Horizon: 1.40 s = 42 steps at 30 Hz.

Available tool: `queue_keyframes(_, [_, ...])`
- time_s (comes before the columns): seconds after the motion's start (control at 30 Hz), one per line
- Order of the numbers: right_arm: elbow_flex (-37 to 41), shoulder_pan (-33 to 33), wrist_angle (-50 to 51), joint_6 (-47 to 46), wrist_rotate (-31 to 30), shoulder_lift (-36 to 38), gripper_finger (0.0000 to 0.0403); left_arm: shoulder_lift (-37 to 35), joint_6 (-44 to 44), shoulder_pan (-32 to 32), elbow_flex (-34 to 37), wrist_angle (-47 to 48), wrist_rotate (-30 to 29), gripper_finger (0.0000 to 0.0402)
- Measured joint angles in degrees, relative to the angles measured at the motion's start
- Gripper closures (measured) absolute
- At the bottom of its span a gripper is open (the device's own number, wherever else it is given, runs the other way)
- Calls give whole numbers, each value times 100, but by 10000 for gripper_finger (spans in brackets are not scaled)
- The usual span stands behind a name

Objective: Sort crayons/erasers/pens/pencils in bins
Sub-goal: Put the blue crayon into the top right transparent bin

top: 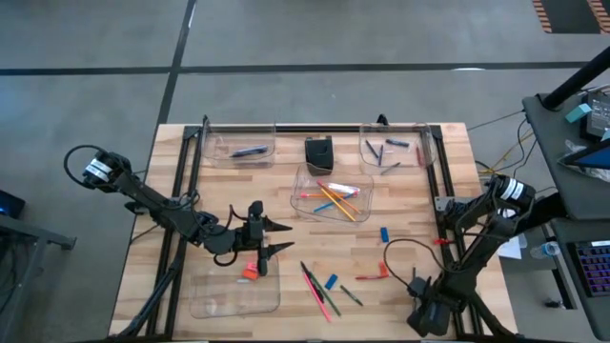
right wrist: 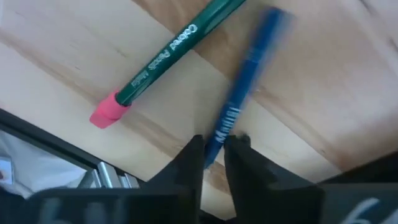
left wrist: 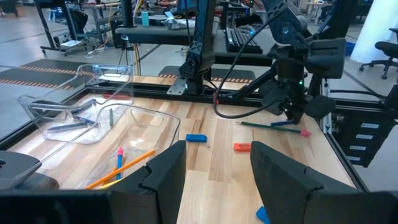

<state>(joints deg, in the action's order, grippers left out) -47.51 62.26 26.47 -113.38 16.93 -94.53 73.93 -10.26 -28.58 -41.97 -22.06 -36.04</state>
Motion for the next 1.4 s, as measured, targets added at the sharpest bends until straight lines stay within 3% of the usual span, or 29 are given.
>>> queue_keyframes(0.17, [2,0,5,-6,-22,6,384,0,0,0,1,-1,3,235])
queue_keyframes(0.57, [-7,9,280,-463,-328,318,388,0,-4,0,1,-3,9,235])
queue_keyframes(0.87, [25,-2,676,-622,-1379,804,390,0,-3,0,0,-11,8,235])
queue_keyframes(1.23, [37,-282,1435,-13,-2452,1517,390,0,-4,0,10,-19,8,235])
queue_keyframes(1.4, [28,-632,1981,493,-3291,2081,390,0,-4,-2,7,-11,7,235])
